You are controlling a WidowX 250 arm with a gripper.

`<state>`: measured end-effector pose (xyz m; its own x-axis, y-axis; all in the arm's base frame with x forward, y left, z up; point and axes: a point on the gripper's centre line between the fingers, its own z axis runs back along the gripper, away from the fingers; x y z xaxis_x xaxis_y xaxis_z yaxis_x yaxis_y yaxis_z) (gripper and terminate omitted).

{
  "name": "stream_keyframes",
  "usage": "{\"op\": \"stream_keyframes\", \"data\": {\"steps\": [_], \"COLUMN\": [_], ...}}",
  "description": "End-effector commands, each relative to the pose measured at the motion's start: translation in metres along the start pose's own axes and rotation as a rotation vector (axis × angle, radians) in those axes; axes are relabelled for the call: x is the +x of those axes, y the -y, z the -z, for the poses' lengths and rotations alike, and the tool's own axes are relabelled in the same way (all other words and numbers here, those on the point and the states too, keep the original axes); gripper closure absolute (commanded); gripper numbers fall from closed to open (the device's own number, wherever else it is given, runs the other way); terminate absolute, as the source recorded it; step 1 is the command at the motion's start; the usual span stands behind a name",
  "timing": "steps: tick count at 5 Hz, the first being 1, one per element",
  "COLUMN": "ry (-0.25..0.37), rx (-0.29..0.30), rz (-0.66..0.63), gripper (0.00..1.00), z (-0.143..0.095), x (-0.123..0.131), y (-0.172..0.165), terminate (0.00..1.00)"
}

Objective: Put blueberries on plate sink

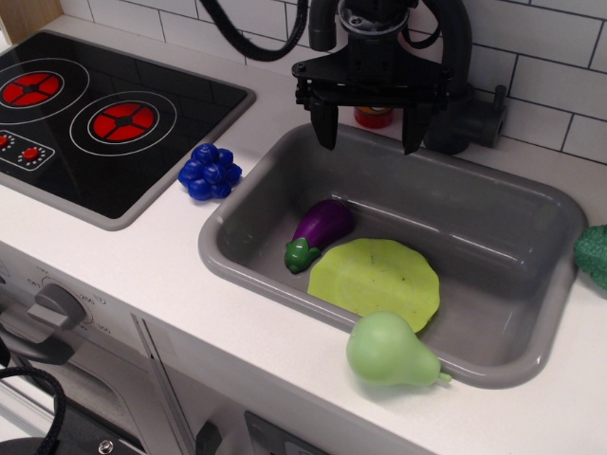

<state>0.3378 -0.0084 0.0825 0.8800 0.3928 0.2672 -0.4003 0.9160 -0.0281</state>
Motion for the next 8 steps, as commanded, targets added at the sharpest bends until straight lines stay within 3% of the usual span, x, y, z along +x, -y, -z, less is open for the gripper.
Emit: {"op": "stream_keyframes", "data": {"steps": [1, 3, 4, 5, 8], "ry": [0.0, 0.055, 0.063, 0.057, 0.044], "rx": [0.0, 0.004, 0.001, 0.047, 0.072], "rz": [0.0, -0.06, -0.049, -0.046, -0.047], "gripper": [0.0, 0.0, 0.0, 0.0, 0.0], "z": [0.0, -0.008, -0.025, -0.035, -0.015], "x": [0.0, 0.003, 0.004, 0.006, 0.003], "y": [0.0, -0.052, -0.079, -0.101, -0.123], "terminate": [0.0, 0.0, 0.0, 0.0, 0.0]}}
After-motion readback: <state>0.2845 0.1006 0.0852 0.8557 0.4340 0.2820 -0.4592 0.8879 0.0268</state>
